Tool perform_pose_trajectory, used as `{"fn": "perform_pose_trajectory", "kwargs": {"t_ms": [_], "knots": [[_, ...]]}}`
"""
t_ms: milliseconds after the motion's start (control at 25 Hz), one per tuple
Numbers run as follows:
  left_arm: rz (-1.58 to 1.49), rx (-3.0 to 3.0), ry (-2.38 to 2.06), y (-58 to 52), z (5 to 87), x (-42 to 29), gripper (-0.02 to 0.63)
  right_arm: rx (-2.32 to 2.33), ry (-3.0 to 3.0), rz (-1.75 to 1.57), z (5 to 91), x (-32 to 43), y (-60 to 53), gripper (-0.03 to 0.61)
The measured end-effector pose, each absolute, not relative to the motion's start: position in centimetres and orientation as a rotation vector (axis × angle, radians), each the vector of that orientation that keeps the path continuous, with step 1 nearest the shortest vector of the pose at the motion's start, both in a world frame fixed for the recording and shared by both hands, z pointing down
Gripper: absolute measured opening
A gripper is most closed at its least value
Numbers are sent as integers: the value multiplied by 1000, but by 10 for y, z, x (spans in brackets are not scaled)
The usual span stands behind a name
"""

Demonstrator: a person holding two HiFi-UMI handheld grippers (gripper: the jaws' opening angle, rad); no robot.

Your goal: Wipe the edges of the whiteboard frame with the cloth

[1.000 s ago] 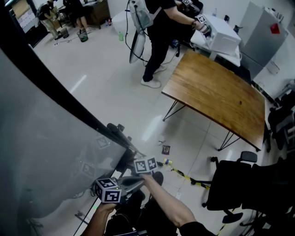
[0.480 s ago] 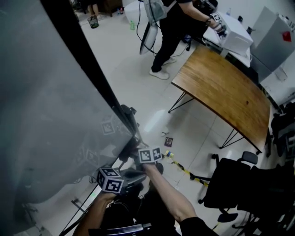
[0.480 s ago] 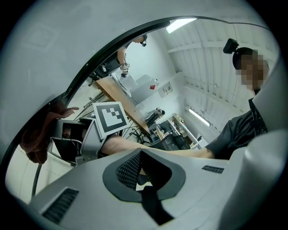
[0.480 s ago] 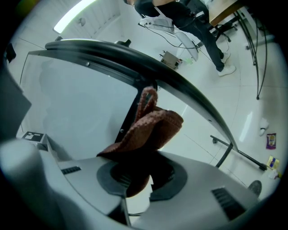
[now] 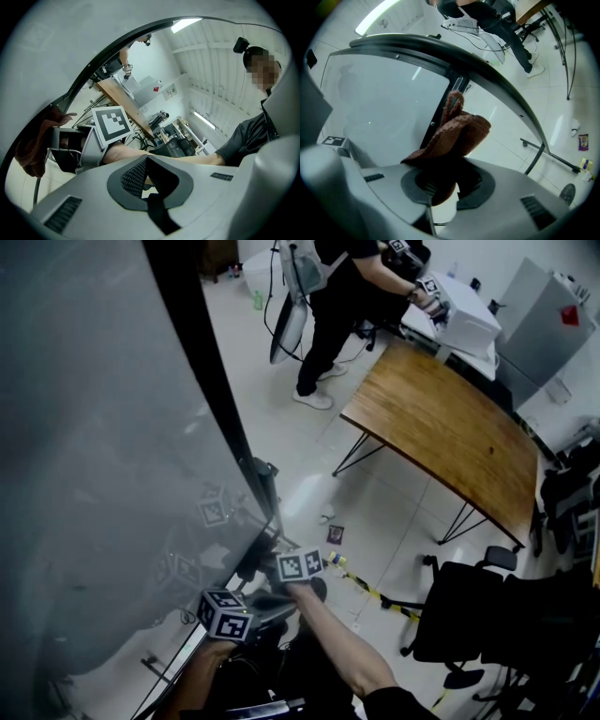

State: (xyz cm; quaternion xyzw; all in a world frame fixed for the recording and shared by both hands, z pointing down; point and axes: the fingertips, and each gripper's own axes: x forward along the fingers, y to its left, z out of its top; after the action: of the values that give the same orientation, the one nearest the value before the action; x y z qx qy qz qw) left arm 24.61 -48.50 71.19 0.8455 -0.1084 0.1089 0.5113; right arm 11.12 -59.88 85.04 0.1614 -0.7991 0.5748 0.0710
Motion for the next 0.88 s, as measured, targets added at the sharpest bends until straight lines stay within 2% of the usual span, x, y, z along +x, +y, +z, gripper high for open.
{"fn": "perform_pose_trajectory", "kwargs": {"t_ms": [480,760,880], "knots": [[270,2051,-156,-466,699,242,-11,490,-2402,1757,841,102,-577,69],[179,2077,-132,-469,686,255,-11,611,-2500,2001,808,156,-587,69],[117,2074,-150,-477,668,258,-11,651,-2603,1999,771,183,-594,69]]}}
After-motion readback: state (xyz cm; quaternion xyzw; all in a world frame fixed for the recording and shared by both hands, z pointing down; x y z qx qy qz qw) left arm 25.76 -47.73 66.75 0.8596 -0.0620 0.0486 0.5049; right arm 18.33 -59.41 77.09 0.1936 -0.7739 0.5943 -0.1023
